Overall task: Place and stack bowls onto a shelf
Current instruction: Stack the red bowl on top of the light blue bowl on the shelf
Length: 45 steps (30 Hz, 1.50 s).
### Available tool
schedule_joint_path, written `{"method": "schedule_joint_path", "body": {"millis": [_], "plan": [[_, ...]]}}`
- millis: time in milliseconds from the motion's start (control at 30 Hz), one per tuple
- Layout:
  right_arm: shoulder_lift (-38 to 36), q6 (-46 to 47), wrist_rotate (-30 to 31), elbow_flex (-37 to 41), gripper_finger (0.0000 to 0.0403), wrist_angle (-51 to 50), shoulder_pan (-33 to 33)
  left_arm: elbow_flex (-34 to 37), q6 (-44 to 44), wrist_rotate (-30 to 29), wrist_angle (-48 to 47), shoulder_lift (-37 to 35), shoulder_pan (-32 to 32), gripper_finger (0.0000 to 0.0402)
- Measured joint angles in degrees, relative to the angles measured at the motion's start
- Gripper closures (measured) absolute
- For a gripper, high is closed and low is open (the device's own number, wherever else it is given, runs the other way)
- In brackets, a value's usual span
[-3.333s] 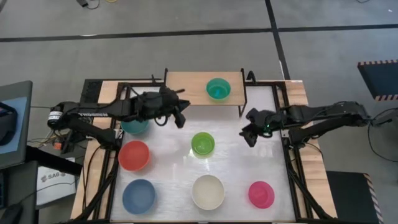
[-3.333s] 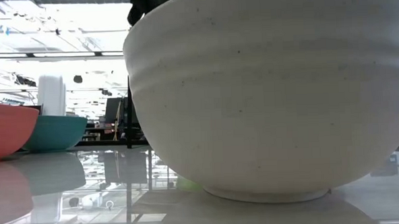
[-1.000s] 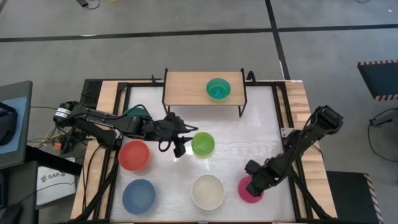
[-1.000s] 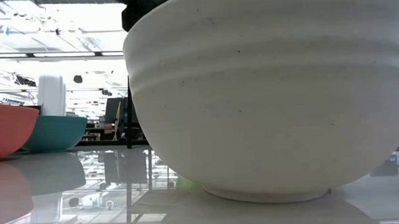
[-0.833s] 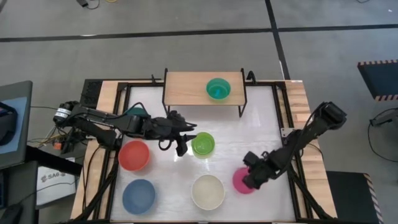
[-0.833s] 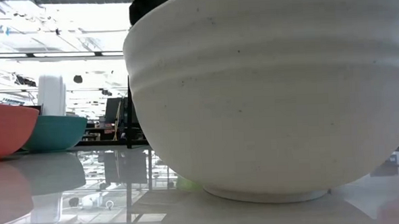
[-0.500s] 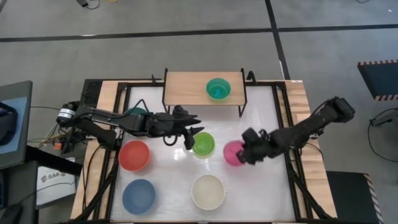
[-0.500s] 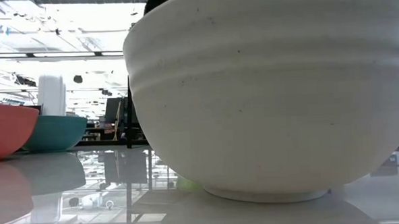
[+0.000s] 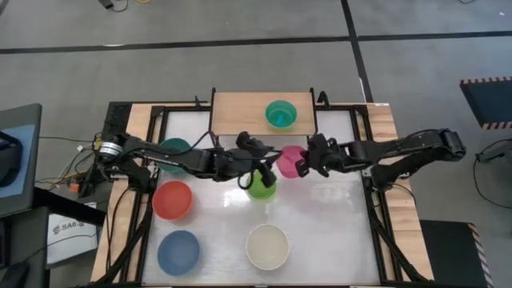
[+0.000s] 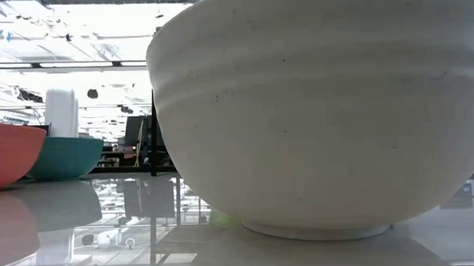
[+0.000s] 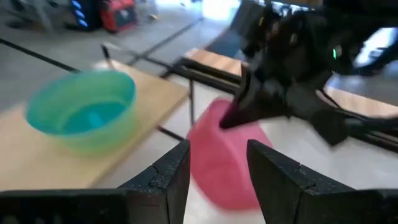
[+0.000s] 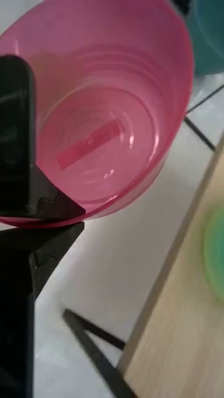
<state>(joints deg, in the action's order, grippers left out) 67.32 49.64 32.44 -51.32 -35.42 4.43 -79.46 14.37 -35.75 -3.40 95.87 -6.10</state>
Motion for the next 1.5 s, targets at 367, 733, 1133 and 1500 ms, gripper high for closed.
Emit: {"method": "schedule_joint_path", "body": {"millis": [367, 733, 1133, 1500], "plan": [[-5.3, -5.6, 2.5, 0.1, 0.0373, -2.0, -4.4, -10.3, -9.4, 7.1, -6.3, 4.6, 8.1, 0.0273], [-6.5, -8.0, 5.4, -0.5, 0.0374, -0.2, -8.3, -10.2, -7.4, 21.8, -1.8, 4.5, 14.1, 0.0302], [-1.8, -16.9, 8.6, -5.5, 0.0373, 5.0, -8.0, -10.2, -12.1, 8.2, -6.8, 4.5, 11.6, 0.0261], [1.6, -21.4, 9.8, -8.9, 0.0370, 6.3, -6.2, -10.3, -12.3, 5.8, -7.7, 4.3, 12.1, 0.0380]]}}
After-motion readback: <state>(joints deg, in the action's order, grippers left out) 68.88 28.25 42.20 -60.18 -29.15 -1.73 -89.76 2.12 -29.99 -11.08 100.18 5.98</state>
